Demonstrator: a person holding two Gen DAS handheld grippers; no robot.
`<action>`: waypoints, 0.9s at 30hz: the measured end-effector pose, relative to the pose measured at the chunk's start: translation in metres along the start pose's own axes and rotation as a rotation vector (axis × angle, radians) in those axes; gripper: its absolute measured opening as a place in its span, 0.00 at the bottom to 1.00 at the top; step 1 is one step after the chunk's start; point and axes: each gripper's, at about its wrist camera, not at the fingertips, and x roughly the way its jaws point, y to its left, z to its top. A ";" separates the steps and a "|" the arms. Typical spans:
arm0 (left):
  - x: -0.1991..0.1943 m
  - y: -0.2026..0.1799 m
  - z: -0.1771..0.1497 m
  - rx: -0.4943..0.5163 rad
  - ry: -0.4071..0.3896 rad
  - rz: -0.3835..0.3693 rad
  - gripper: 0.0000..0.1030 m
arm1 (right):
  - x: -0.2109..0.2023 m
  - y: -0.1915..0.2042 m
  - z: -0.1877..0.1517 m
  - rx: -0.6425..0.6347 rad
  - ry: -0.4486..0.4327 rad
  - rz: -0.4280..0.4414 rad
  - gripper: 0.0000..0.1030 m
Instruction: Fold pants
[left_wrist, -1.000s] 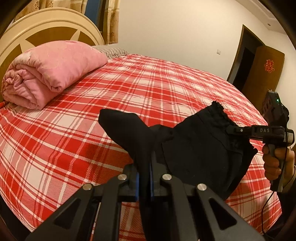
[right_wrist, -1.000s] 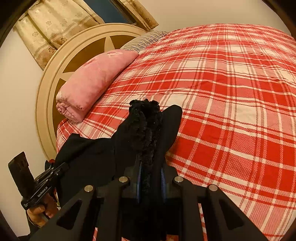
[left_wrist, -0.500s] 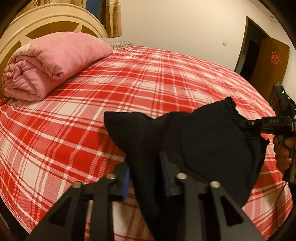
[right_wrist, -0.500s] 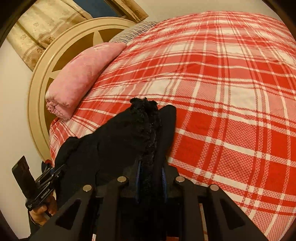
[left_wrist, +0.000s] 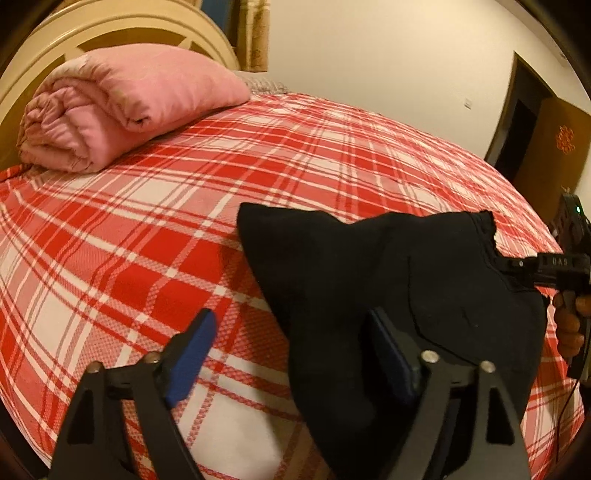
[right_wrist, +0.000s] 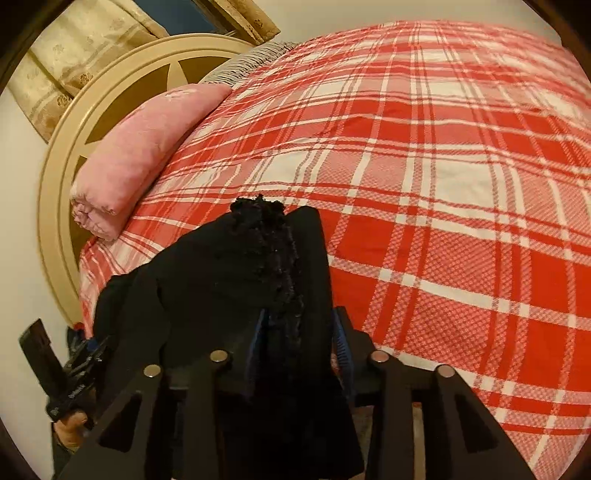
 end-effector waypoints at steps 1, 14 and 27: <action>0.000 0.002 -0.001 -0.011 0.000 0.001 0.87 | -0.001 -0.001 0.000 0.004 -0.005 -0.002 0.42; -0.120 -0.013 -0.012 0.003 -0.192 0.079 0.94 | -0.130 0.029 -0.060 -0.001 -0.270 -0.250 0.67; -0.224 -0.060 -0.005 0.094 -0.405 -0.010 1.00 | -0.247 0.158 -0.154 -0.243 -0.528 -0.313 0.78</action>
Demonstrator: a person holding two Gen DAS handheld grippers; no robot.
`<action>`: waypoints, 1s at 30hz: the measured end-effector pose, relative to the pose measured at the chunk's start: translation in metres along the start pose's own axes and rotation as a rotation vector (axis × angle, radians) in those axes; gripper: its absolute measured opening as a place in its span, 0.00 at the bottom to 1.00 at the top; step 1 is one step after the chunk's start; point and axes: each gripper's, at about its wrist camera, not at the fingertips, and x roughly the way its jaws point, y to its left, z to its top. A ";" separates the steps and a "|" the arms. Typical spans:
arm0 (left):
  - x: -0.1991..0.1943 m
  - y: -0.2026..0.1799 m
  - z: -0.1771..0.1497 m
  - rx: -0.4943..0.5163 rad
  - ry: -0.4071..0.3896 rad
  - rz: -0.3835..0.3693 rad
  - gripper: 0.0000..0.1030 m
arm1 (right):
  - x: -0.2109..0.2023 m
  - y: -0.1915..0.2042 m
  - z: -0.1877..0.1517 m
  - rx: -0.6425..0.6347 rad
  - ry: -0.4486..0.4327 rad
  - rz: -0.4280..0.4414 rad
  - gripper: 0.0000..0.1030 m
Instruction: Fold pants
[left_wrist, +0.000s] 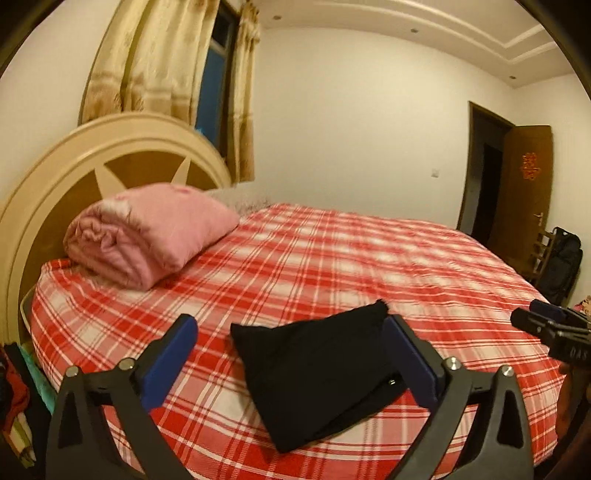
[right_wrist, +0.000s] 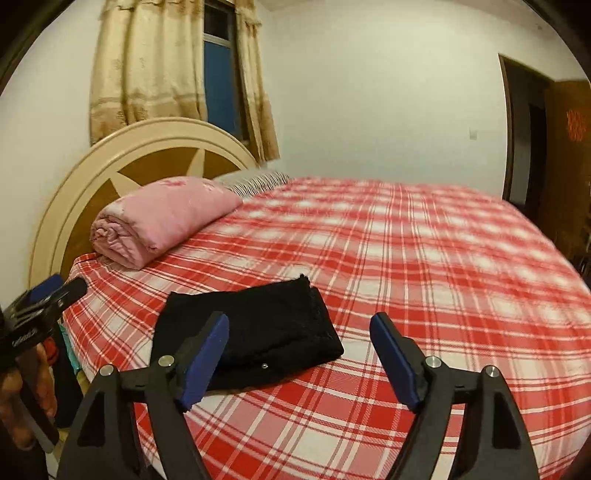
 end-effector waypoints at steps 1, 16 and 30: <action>-0.003 -0.002 0.001 0.004 -0.008 -0.006 1.00 | -0.004 0.003 0.000 -0.006 -0.005 0.000 0.78; -0.011 -0.012 0.001 0.019 -0.013 -0.027 1.00 | -0.035 0.014 -0.006 -0.018 -0.037 0.016 0.78; -0.013 -0.017 0.000 0.025 -0.012 -0.024 1.00 | -0.040 0.016 -0.006 -0.025 -0.045 0.024 0.78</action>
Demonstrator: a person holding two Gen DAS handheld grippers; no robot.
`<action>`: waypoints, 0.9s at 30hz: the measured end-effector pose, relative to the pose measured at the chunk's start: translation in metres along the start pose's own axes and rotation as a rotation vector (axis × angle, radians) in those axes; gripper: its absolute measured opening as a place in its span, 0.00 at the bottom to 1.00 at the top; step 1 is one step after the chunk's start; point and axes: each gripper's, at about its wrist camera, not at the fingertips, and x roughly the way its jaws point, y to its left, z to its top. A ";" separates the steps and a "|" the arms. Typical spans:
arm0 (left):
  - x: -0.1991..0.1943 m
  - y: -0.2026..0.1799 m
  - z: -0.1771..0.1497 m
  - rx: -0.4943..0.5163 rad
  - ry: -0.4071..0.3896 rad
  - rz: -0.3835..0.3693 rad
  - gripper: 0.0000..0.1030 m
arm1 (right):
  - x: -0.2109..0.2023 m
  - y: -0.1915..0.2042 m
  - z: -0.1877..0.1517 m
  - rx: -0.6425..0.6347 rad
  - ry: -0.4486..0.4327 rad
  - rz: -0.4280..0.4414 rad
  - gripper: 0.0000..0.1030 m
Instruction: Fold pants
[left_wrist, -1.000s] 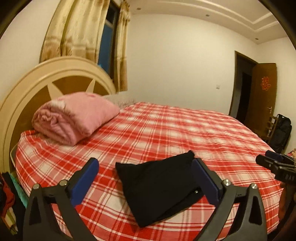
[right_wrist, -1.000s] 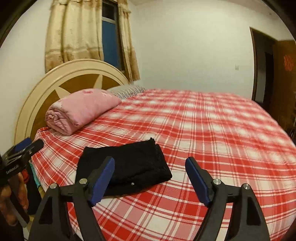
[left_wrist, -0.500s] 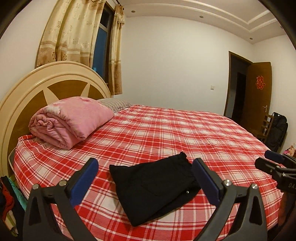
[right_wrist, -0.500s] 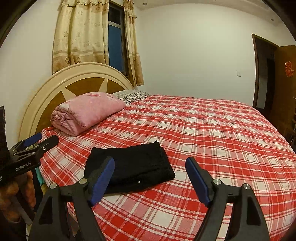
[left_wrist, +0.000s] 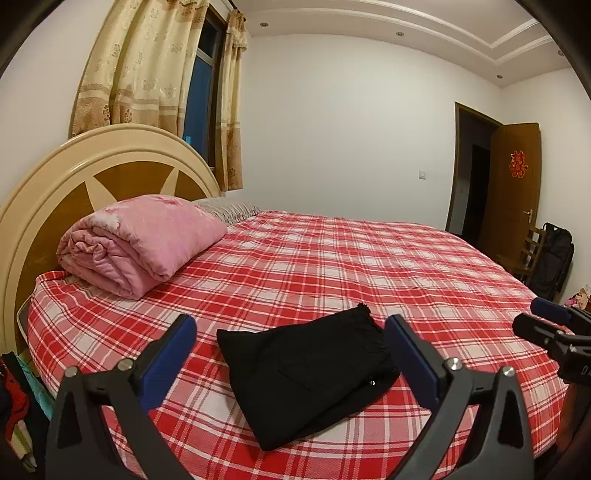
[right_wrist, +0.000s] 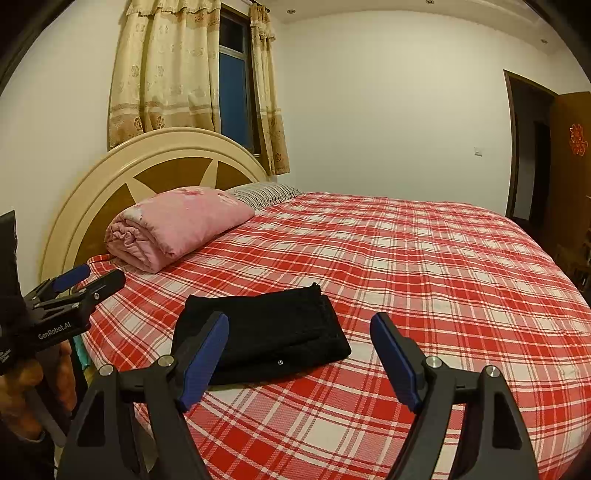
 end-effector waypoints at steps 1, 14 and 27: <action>0.001 -0.001 0.000 0.002 0.002 -0.001 1.00 | 0.000 0.000 0.000 0.001 -0.001 0.000 0.78; 0.000 -0.006 0.001 0.025 0.013 -0.016 1.00 | -0.005 -0.005 0.001 0.007 -0.020 -0.005 0.78; -0.002 -0.007 0.002 0.036 0.000 0.010 1.00 | -0.014 -0.008 -0.001 0.005 -0.043 -0.005 0.78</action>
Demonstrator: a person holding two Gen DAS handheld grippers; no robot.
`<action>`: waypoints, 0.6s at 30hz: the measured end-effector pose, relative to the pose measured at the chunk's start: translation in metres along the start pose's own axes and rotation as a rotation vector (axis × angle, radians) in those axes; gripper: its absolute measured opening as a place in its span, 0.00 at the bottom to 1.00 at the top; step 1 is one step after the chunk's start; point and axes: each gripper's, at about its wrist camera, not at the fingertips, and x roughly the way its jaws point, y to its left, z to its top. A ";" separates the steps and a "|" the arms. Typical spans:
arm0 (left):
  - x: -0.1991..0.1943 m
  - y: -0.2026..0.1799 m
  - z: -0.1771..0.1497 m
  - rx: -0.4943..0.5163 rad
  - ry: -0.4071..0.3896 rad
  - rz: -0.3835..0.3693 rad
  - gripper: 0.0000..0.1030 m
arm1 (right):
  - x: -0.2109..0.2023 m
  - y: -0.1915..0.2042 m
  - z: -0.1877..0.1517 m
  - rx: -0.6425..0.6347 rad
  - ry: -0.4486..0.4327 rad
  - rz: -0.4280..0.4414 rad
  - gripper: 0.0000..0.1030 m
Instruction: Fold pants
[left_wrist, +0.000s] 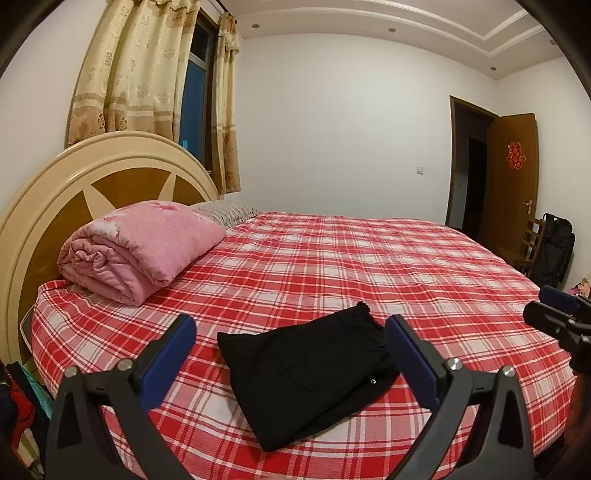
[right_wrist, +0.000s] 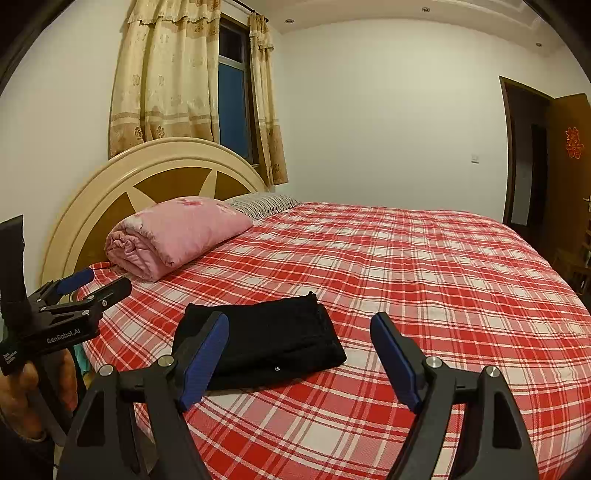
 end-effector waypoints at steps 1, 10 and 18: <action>0.001 0.000 0.000 0.000 0.004 0.001 1.00 | 0.000 0.000 0.000 -0.001 0.003 0.000 0.78; 0.004 0.000 -0.003 0.010 0.011 0.016 1.00 | 0.004 0.004 -0.003 -0.020 0.016 0.003 0.78; 0.010 0.001 -0.008 0.014 0.021 0.007 1.00 | 0.008 0.007 -0.009 -0.027 0.025 0.005 0.78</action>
